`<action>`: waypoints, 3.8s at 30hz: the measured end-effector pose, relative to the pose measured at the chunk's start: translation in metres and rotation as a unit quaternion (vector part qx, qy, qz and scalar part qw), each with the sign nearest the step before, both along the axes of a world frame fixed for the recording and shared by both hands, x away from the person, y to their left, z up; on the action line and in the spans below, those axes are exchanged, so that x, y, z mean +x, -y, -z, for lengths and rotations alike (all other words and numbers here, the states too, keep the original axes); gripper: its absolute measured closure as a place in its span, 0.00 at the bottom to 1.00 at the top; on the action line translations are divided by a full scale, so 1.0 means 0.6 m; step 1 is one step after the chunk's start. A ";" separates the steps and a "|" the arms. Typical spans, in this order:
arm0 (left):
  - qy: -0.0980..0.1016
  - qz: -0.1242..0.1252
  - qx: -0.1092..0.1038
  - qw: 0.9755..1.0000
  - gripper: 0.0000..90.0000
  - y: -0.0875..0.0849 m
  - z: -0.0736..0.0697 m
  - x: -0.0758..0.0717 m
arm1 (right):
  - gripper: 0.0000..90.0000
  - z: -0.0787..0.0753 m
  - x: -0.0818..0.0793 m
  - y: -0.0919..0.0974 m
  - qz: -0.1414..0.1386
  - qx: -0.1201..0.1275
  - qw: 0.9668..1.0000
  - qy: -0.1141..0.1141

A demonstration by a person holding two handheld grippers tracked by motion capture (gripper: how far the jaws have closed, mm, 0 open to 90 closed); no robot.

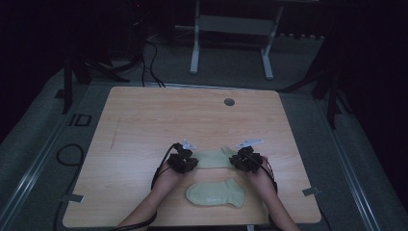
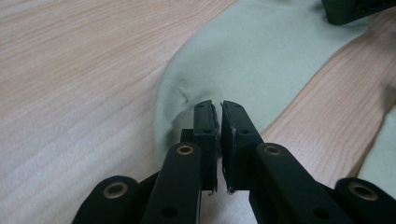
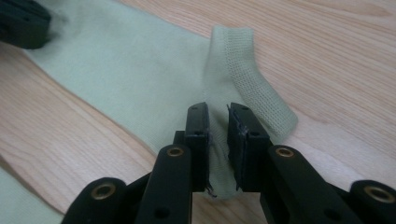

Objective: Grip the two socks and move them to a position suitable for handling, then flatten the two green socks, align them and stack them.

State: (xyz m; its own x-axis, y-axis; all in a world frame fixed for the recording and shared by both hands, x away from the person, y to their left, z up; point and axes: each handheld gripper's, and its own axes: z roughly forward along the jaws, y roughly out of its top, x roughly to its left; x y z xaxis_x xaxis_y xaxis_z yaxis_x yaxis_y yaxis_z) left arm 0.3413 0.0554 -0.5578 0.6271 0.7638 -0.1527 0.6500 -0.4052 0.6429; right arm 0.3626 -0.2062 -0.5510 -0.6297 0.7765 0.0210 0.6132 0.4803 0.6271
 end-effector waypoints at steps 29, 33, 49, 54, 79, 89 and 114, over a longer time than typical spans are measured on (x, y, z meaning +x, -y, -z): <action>0.014 0.027 -0.016 0.999 0.77 0.005 -0.022 0.004 | 0.67 -0.026 -0.008 0.005 -0.001 0.016 1.000 0.008; 0.022 0.036 -0.018 0.999 0.74 0.003 -0.036 -0.002 | 0.53 -0.047 -0.011 0.004 -0.011 0.025 0.999 0.023; 0.030 0.040 -0.008 0.999 0.42 -0.018 -0.071 -0.070 | 0.41 -0.078 -0.062 0.029 -0.049 0.027 0.998 0.019; 0.025 0.044 -0.009 0.999 0.40 -0.026 -0.071 -0.100 | 0.48 -0.083 -0.091 0.043 -0.060 0.023 0.998 0.016; 0.016 0.062 0.023 0.998 0.69 -0.025 0.003 -0.173 | 0.72 0.001 -0.168 0.045 -0.076 -0.020 0.997 0.000; 0.019 0.050 0.007 0.999 0.98 -0.027 0.008 -0.179 | 0.93 0.004 -0.178 0.041 -0.079 -0.009 0.997 0.002; 0.077 0.037 -0.010 0.996 0.99 -0.042 -0.123 -0.107 | 0.94 -0.134 -0.118 0.031 -0.074 0.006 0.996 0.054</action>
State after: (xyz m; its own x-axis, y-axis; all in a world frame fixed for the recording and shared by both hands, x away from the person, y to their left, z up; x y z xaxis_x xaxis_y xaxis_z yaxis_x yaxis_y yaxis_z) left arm 0.2771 0.0807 -0.4840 0.6987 0.7124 -0.0653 0.5119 -0.4341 0.7413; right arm 0.2917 -0.2250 -0.4703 -0.7365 0.6749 -0.0444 0.4649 0.5528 0.6916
